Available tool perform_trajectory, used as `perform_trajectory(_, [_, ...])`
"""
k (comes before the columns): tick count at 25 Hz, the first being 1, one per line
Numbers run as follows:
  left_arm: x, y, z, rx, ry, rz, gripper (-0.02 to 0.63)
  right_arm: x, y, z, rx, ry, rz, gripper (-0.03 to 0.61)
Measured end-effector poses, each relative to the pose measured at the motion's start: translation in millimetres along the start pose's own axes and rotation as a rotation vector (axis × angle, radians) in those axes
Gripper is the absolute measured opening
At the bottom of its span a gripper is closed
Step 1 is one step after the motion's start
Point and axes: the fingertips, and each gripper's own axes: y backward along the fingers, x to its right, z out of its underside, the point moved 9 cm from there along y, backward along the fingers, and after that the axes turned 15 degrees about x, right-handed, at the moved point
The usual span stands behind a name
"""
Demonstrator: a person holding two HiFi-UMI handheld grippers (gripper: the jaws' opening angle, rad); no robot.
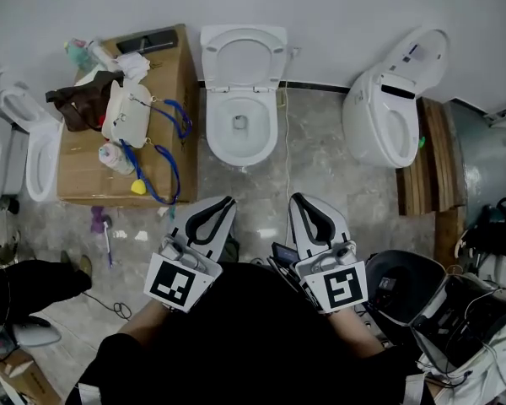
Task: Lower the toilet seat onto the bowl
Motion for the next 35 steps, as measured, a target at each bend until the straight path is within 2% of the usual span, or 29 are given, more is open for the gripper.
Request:
perform_trajectory(4, [-38.2, -14.2, 0.5, -0.009, -0.005, 0.018, 0.029, -1.0, -42.8, -5.0, 0.008, 0.003, 0.027, 0.029])
perform_trajectory(10, [-82.7, -23.6, 6.4, -0.027, 0.038, 0.012, 0.029, -7.4, -81.5, 2.5, -0.034, -0.001, 0.021, 0.029])
perform_trajectory(18, [-113.0, -31.0, 23.1, -0.082, 0.098, 0.004, 0.029, -5.7, -106.8, 18.9, -0.08, -0.03, 0.026, 0.029])
perform_trajectory(21, [-120.5, -39.4, 25.9, -0.098, 0.094, 0.012, 0.029, 0.1, -116.1, 24.6, -0.084, -0.039, 0.02, 0.029])
perform_trajectory(24, [-130.5, -51.0, 22.8, -0.148, 0.073, 0.012, 0.029, 13.9, -130.2, 26.4, -0.076, -0.05, 0.011, 0.029])
perform_trajectory(31, [-160.7, -85.6, 14.5, -0.068, 0.035, -0.056, 0.029, 49.1, -177.0, 26.7, -0.049, -0.049, -0.053, 0.029])
perform_trajectory(35, [-175.3, -119.6, 20.1, -0.068, 0.056, -0.072, 0.029, 85.0, -200.0, 36.5, -0.108, -0.034, -0.104, 0.029])
